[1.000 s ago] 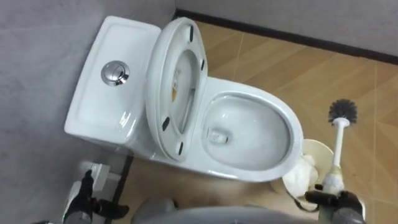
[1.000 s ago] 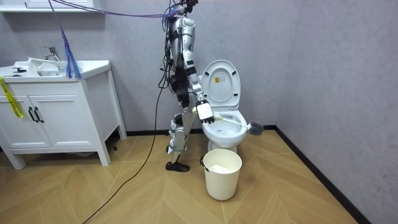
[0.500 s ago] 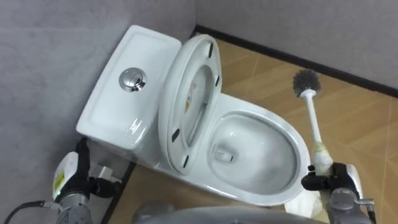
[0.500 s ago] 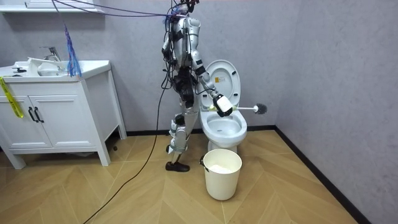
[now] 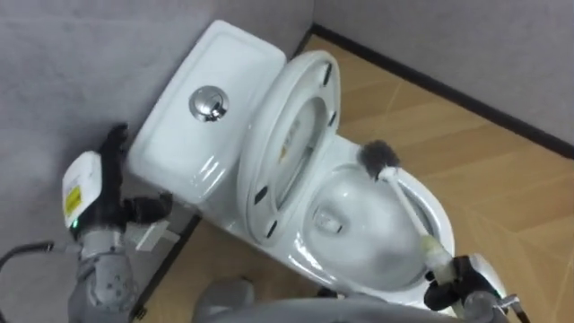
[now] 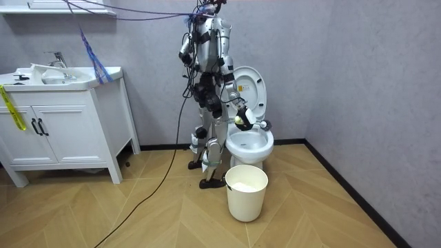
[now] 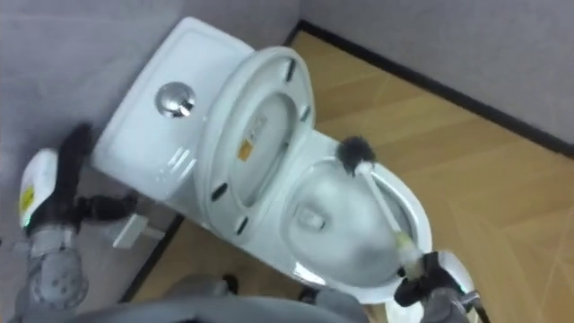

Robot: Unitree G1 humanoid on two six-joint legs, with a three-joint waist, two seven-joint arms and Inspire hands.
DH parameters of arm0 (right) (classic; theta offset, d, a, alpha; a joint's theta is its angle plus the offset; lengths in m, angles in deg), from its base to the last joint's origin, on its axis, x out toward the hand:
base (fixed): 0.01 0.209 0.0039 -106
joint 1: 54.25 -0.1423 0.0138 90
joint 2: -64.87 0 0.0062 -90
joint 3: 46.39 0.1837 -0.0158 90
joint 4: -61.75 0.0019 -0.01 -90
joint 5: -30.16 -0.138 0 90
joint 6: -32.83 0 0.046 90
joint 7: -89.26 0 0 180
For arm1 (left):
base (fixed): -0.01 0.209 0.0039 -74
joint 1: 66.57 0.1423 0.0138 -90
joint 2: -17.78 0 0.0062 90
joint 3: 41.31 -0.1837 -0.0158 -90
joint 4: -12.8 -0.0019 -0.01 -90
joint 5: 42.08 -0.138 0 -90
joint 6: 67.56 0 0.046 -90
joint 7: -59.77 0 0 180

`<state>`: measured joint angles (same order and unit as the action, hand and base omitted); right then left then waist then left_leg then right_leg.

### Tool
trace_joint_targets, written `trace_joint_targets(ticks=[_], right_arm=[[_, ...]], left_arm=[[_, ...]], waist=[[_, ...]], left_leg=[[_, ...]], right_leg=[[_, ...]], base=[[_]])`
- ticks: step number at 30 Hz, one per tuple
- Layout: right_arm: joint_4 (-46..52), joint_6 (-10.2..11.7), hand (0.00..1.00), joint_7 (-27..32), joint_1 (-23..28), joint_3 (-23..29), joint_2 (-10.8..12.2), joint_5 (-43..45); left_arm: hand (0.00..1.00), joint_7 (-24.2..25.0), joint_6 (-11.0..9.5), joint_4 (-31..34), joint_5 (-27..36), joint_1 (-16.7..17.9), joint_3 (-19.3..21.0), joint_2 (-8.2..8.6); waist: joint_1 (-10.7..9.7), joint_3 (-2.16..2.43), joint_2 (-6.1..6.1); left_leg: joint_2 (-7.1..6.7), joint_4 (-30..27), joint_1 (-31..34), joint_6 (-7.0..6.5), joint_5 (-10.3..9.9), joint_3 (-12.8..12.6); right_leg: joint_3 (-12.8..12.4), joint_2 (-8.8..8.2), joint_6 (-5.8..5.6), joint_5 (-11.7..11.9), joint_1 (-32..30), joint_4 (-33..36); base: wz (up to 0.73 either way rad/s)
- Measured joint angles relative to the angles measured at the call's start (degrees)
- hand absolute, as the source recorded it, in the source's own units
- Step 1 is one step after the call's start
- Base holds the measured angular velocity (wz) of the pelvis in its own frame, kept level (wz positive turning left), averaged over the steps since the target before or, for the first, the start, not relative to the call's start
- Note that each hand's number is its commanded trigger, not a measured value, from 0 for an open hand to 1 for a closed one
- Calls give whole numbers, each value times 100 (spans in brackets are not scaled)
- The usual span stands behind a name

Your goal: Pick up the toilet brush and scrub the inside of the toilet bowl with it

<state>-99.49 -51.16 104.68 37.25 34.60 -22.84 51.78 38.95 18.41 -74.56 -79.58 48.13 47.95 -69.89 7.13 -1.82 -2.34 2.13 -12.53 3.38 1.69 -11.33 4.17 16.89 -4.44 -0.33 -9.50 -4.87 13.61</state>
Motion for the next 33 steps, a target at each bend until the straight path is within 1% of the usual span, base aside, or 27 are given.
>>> trace_joint_targets(ticks=[1,2,3,4,5,7,8,10,12,14,16,18,23,25,26,27,29,30,31,32,33], right_arm=[[-21,10,100,-20,-15,-2,0,163],[-44,-4,100,-41,-12,-1,0,244],[-55,-66,100,-124,13,8,-2,365],[-44,-127,100,-207,55,15,-4,405],[-46,-148,100,-243,119,14,-6,415],[-6,-240,100,-386,316,9,-50,591],[-7,-252,100,-424,368,4,-66,630],[-11,-422,100,-511,495,3,-129,824],[-62,-488,100,-570,563,3,-182,848],[-64,-488,100,-609,607,1,-234,856],[-64,-489,100,-630,613,0,-241,894],[-66,-493,100,-637,642,16,-243,964],[-46,-613,100,-689,604,15,-248,1065],[-60,-615,100,-688,437,17,-267,1106],[-62,-613,100,-685,393,17,-277,1148],[-78,-609,100,-687,348,9,-313,1267],[-119,-610,100,-691,149,-8,-408,1485],[-176,-613,100,-690,13,-60,-472,1578],[-179,-634,100,-682,-113,-94,-507,1717],[-172,-641,100,-680,-178,-101,-518,1788],[-150,-642,100,-672,-309,-103,-533,1968]], left_arm=[[0,-21,-21,7,-122,-94,-18,-8],[0,-54,-25,7,-185,-162,-41,-9],[0,-133,-33,6,-276,-269,-117,-20],[0,-179,-35,2,-352,-334,-187,-24],[0,-211,-35,-2,-405,-355,-218,-23],[0,-292,-38,-68,-614,-462,-380,18],[0,-318,-38,-92,-663,-464,-409,35],[0,-373,-37,-264,-699,-467,-525,71],[0,-373,-34,-344,-691,-465,-642,69],[0,-374,-56,-356,-686,-467,-721,69],[0,-374,-111,-430,-685,-530,-738,61],[0,-374,-115,-431,-688,-521,-738,61],[0,-372,-120,-440,-686,-470,-744,59],[0,-366,-152,-526,-682,-484,-747,45],[0,-370,-209,-526,-682,-486,-749,28],[0,-380,-303,-571,-687,-528,-787,-10],[0,-397,-381,-743,-696,-571,-910,-75],[0,-390,-389,-864,-690,-583,-996,-121],[0,-381,-381,-1019,-630,-583,-1072,-157],[0,-380,-384,-1130,-586,-588,-1095,-160],[0,-363,-385,-1406,-539,-620,-1126,-160]], waist=[[-25,5,17],[-41,14,30],[-66,34,52],[-71,69,91],[-77,86,106],[-80,151,164],[-75,169,171],[-134,169,223],[-232,177,238],[-236,177,241],[-273,150,214],[-270,148,190],[-227,145,175],[-215,151,178],[-227,164,198],[-222,141,179],[-172,144,223],[-167,127,257],[-162,125,276],[-162,122,277],[-160,110,262]], left_leg=[[-44,-39,21,-4,-1,-35],[-51,-40,23,-7,0,-38],[-68,-29,15,-36,6,-55],[-66,2,-5,-59,-5,-101],[-65,20,-10,-66,-9,-125],[-60,24,-20,-75,-15,-200],[-60,24,-18,-75,-15,-231],[-63,-21,0,-76,-13,-265],[-60,-18,4,-76,-13,-285],[-51,-9,1,-76,-14,-363],[-50,4,0,-75,-15,-390],[-45,49,-1,-75,-15,-412],[-41,84,16,-74,-15,-428],[-47,60,147,-74,-16,-425],[-50,21,204,-74,-15,-416],[-68,-77,307,-75,-15,-420],[-87,-173,392,-76,-14,-513],[-100,-229,412,-76,-14,-555],[-109,-235,425,-76,-14,-578],[-115,-246,447,-77,-14,-584],[-147,-315,539,-79,-16,-585]], right_leg=[[58,-25,-7,27,-1,7],[62,-36,-12,32,-5,20],[57,-58,-23,34,-20,16],[43,-65,-30,37,-24,25],[30,-67,-31,37,-25,26],[-22,-79,-30,36,-65,103],[-57,-82,-26,27,-109,144],[-110,-81,-18,17,-138,228],[-137,-78,-18,17,-176,232],[-223,-65,-14,14,-223,261],[-253,-67,-13,-12,-266,301],[-267,-61,-11,-14,-300,299],[-262,-58,-14,-31,-336,305],[-260,-70,-15,-37,-462,331],[-256,-75,-15,-37,-497,342],[-254,-104,-14,-38,-579,397],[-257,-146,-19,-49,-644,458],[-260,-172,-31,-58,-662,506],[-264,-190,-29,-77,-730,519],[-262,-208,-22,-98,-767,566],[-280,-260,-22,-154,-899,729]], base=[[-18],[0],[0],[-8],[-14],[-13],[-21],[-15],[-9],[-17],[-8],[-6],[-1],[0],[4],[4],[0],[0],[0],[0],[8]])
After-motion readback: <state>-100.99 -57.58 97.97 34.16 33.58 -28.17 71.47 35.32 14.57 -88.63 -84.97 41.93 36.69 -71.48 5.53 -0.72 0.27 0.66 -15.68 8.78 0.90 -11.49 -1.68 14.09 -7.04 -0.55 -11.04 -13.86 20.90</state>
